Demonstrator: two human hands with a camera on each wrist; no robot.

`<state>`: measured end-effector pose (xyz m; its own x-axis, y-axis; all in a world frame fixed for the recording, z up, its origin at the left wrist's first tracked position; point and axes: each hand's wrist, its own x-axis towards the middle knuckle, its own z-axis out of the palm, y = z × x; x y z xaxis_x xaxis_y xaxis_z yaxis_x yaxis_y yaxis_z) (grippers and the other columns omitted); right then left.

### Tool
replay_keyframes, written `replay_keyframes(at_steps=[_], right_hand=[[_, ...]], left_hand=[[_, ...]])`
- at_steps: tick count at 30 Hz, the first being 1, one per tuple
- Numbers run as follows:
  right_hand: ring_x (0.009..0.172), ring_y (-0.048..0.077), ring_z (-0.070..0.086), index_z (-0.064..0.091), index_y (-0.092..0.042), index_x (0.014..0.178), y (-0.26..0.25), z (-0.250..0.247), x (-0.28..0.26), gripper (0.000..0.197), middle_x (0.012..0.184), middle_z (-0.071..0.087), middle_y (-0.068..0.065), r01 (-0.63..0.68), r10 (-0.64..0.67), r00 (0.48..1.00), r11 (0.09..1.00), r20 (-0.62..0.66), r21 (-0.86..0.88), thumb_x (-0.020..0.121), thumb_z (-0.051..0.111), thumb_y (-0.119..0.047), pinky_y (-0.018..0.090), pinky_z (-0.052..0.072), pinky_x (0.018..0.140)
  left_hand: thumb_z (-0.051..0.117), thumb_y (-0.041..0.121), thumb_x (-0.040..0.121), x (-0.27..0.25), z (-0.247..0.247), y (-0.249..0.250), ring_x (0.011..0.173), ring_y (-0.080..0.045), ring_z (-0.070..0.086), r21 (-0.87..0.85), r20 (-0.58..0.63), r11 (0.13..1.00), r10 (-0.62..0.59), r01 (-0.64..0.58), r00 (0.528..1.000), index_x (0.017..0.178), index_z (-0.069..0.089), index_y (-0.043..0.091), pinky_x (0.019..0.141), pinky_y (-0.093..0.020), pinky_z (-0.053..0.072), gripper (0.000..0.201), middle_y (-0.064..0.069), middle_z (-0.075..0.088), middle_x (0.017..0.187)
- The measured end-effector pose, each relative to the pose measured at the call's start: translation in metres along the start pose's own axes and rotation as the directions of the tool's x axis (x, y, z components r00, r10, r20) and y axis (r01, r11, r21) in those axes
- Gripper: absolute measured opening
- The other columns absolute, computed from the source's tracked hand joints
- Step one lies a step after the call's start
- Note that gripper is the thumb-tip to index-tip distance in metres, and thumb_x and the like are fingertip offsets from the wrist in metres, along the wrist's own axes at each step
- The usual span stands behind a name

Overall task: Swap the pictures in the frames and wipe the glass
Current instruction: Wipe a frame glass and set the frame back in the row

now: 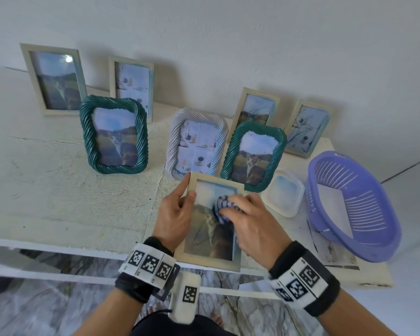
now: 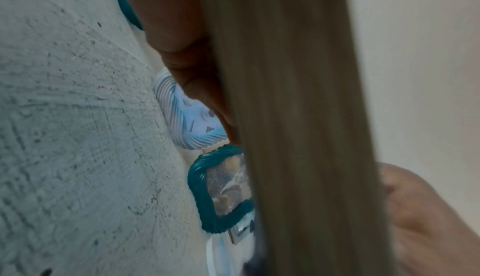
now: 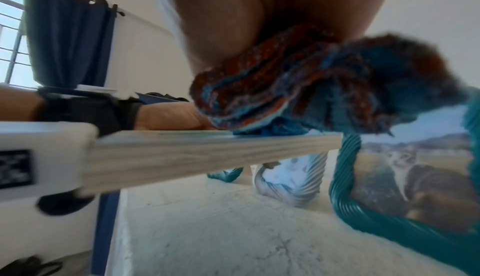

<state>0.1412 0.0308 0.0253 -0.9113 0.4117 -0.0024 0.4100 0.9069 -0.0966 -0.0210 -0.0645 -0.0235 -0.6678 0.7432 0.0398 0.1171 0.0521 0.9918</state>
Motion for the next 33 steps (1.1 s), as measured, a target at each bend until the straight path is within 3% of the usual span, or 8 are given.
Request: replay_keyframes(at_steps=[5, 10, 15, 21, 25, 27, 30, 33], right_hand=[[0.109, 0.024, 0.044, 0.055, -0.019, 0.121, -0.017, 0.011, -0.011, 0.037, 0.125, 0.049, 0.001, 0.026, -0.021, 0.994, 0.999, 0.106, -0.039, 0.086, 0.044, -0.013, 0.028, 0.032, 0.09], [0.098, 0.02, 0.043, 0.061, -0.019, 0.112, -0.029, 0.009, -0.03, 0.03, 0.116, 0.051, -0.001, 0.088, -0.089, 0.988, 0.996, 0.124, 0.014, 0.085, 0.054, -0.009, 0.026, 0.034, 0.086], [0.106, 0.023, 0.043, 0.056, -0.02, 0.119, -0.016, -0.003, 0.01, 0.037, 0.121, 0.05, 0.001, -0.054, 0.058, 0.996, 0.997, 0.072, -0.057, 0.083, 0.049, -0.013, 0.029, 0.032, 0.087], [0.097, 0.014, 0.038, 0.067, -0.016, 0.098, -0.035, -0.004, -0.009, 0.024, 0.107, 0.058, 0.002, 0.192, -0.192, 0.981, 0.978, -0.008, 0.077, 0.078, 0.06, -0.006, 0.029, 0.037, 0.084], [0.106, 0.018, 0.043, 0.06, -0.023, 0.113, -0.011, 0.001, 0.007, 0.028, 0.119, 0.053, -0.007, 0.054, -0.052, 0.994, 0.998, 0.093, -0.016, 0.089, 0.051, -0.015, 0.031, 0.035, 0.089], [0.11, 0.018, 0.043, 0.061, -0.019, 0.109, -0.017, 0.001, 0.012, 0.026, 0.116, 0.057, -0.005, 0.036, -0.035, 0.998, 0.999, 0.052, -0.012, 0.085, 0.055, -0.012, 0.034, 0.034, 0.089], [0.103, 0.018, 0.046, 0.063, -0.016, 0.104, -0.037, 0.003, 0.001, 0.025, 0.114, 0.056, 0.0, 0.154, -0.156, 0.987, 0.986, 0.027, 0.067, 0.083, 0.052, -0.008, 0.032, 0.036, 0.086], [0.097, 0.019, 0.047, 0.064, -0.02, 0.105, -0.027, 0.002, -0.004, 0.026, 0.116, 0.053, -0.002, 0.139, -0.148, 0.986, 0.985, 0.081, 0.101, 0.085, 0.054, -0.007, 0.029, 0.035, 0.085]], left_hand=[[0.046, 0.012, 0.101, 0.003, 0.0, 0.002, 0.04, -0.003, 0.021, -0.021, -0.003, 1.0, -0.011, 0.011, 1.0, 0.144, 0.041, 0.015, 0.039, -0.014, 0.022, 0.044, 0.003, 0.024, 0.054], [0.047, 0.014, 0.101, 0.003, -0.004, -0.003, 0.04, -0.005, 0.021, 0.023, -0.036, 1.0, -0.015, 0.015, 0.999, 0.145, 0.041, 0.016, 0.04, -0.015, 0.021, 0.044, 0.012, 0.021, 0.049], [0.046, 0.011, 0.101, 0.0, 0.003, 0.004, 0.041, -0.004, 0.024, 0.018, -0.001, 1.0, 0.02, -0.02, 1.0, 0.145, 0.041, 0.013, 0.041, -0.014, 0.024, 0.044, 0.003, 0.029, 0.052], [0.048, 0.011, 0.1, 0.001, -0.001, 0.003, 0.043, -0.006, 0.025, 0.047, -0.027, 0.999, 0.025, -0.024, 0.999, 0.143, 0.043, 0.017, 0.042, -0.015, 0.023, 0.044, 0.007, 0.028, 0.05], [0.047, 0.011, 0.1, -0.004, 0.003, 0.0, 0.041, -0.003, 0.023, 0.026, -0.006, 0.999, 0.029, -0.029, 1.0, 0.144, 0.04, 0.016, 0.041, -0.014, 0.021, 0.045, 0.013, 0.025, 0.047], [0.047, 0.011, 0.101, -0.002, 0.003, 0.001, 0.042, -0.003, 0.023, 0.01, -0.008, 1.0, 0.023, -0.023, 1.0, 0.144, 0.041, 0.017, 0.041, -0.016, 0.023, 0.044, 0.004, 0.028, 0.051], [0.047, 0.013, 0.101, 0.002, -0.001, 0.001, 0.046, -0.006, 0.028, 0.027, -0.009, 0.999, 0.025, -0.025, 1.0, 0.144, 0.042, 0.02, 0.043, -0.019, 0.026, 0.044, -0.002, 0.032, 0.054], [0.047, 0.012, 0.101, -0.001, -0.001, 0.0, 0.043, -0.004, 0.026, 0.031, -0.018, 0.999, 0.023, -0.023, 1.0, 0.144, 0.041, 0.018, 0.043, -0.016, 0.024, 0.044, 0.013, 0.029, 0.047]])
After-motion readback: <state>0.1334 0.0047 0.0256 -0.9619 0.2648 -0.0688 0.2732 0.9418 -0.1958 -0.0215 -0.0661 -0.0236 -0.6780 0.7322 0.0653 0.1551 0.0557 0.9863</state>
